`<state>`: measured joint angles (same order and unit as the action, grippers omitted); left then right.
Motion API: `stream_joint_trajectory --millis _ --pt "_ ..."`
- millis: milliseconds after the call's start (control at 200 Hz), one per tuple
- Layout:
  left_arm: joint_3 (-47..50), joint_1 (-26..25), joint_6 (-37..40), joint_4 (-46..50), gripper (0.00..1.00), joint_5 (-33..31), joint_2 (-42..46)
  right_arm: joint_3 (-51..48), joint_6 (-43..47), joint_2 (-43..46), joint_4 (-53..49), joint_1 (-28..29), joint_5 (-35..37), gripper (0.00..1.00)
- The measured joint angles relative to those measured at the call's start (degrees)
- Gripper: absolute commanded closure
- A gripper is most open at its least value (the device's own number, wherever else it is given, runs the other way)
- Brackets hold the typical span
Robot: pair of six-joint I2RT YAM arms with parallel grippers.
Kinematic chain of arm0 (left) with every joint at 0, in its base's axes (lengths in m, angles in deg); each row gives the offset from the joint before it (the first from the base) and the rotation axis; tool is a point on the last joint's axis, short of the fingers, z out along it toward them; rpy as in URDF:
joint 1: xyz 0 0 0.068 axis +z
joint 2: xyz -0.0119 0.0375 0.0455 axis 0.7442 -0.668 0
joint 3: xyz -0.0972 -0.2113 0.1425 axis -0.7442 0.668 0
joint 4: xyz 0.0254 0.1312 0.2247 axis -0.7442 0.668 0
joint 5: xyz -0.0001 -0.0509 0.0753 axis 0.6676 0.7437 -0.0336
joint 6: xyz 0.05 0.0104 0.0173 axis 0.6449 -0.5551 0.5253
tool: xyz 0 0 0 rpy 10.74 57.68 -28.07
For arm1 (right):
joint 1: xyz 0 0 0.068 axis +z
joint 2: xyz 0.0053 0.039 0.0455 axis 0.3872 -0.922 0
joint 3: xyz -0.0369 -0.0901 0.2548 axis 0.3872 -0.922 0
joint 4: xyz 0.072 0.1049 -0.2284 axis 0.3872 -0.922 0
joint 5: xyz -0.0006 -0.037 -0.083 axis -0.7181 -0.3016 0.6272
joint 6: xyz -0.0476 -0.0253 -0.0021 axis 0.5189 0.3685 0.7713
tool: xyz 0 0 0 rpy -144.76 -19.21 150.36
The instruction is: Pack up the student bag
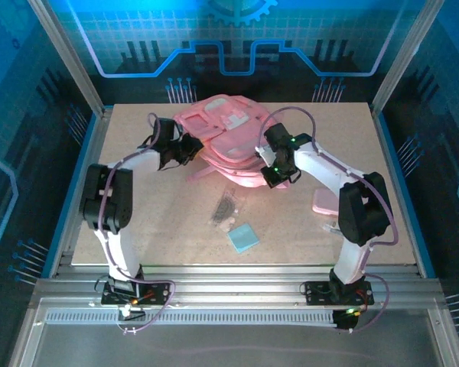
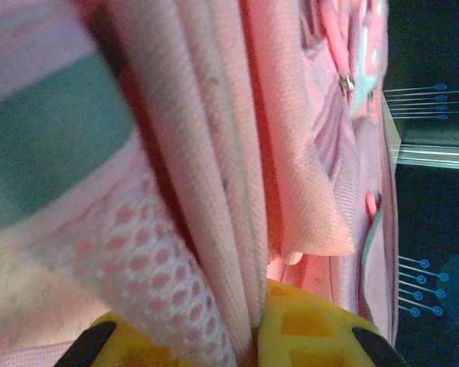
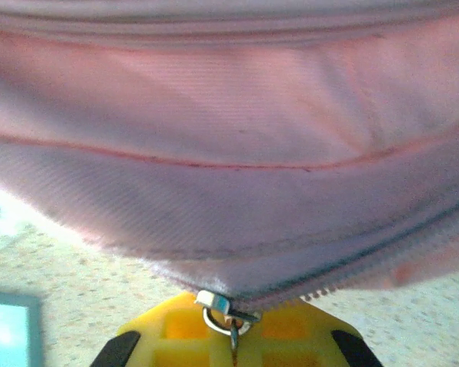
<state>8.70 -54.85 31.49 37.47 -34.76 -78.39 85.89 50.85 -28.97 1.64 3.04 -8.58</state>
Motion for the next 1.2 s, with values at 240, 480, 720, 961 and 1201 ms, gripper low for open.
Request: stream_joint_trajectory --millis 240,480,720,961,1201 --pt "-13.7 1.2 -0.5 0.7 0.01 0.4 -8.6 -1.1 -3.3 0.0 6.4 5.3 -12.6 1.00" --pt "0.1 1.6 -0.9 1.4 0.01 -2.8 4.9 8.0 -12.5 -8.2 11.1 7.1 -21.6 1.00" --pt "22.7 1.1 -8.9 -5.7 0.01 -5.8 24.7 18.0 -21.5 -16.0 15.9 9.9 -26.2 1.00" --pt "33.1 -3.5 -18.3 -12.5 0.04 -11.3 25.4 16.7 -30.0 -16.0 21.2 10.6 -29.7 1.00" --pt "33.2 -6.7 -24.3 -25.5 0.11 -13.1 17.5 12.6 -34.1 -14.8 24.2 10.9 -28.5 1.00"
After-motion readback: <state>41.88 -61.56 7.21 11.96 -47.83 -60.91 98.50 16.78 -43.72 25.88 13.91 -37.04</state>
